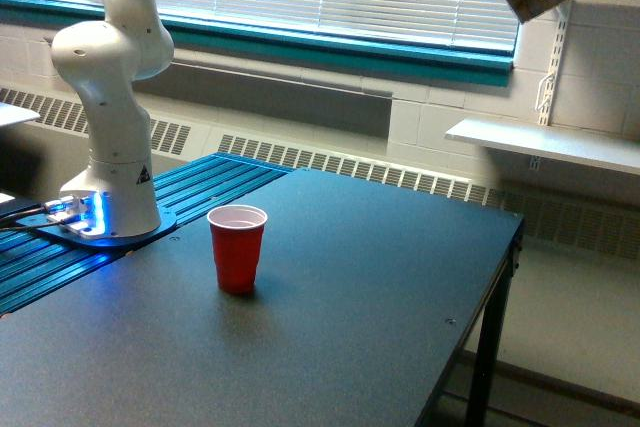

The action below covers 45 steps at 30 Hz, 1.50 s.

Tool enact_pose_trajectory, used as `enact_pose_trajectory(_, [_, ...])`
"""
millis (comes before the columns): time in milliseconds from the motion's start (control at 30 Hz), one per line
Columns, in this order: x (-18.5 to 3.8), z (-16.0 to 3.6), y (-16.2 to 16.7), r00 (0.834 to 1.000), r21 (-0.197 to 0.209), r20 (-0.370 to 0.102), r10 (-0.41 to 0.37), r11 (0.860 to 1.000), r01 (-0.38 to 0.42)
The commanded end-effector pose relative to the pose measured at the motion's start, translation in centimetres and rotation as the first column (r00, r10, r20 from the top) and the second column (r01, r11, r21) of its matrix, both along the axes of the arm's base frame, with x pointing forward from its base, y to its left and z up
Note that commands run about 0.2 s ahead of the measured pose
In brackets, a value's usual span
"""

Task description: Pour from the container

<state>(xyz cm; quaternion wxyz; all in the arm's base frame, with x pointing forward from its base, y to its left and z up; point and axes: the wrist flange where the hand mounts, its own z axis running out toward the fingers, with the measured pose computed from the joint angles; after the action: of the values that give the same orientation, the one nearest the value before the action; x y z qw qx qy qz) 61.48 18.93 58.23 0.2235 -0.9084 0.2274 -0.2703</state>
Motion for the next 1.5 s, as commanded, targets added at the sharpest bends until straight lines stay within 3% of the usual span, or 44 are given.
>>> enact_pose_trajectory(33, [-3.0, 3.6, 2.0, 0.997, -0.023, 0.063, 0.040, 0.999, -0.038])
enact_pose_trajectory(633, [-8.8, 9.9, -0.6, 0.979, -0.032, 0.206, 0.000, 0.999, 0.007])
enact_pose_trajectory(933, [-10.0, 7.6, -4.1, 0.981, -0.077, 0.186, -0.048, 0.995, 0.063])
enact_pose_trajectory(1500, [-13.4, 4.5, -10.7, 0.975, -0.108, 0.161, -0.155, 0.979, 0.173])
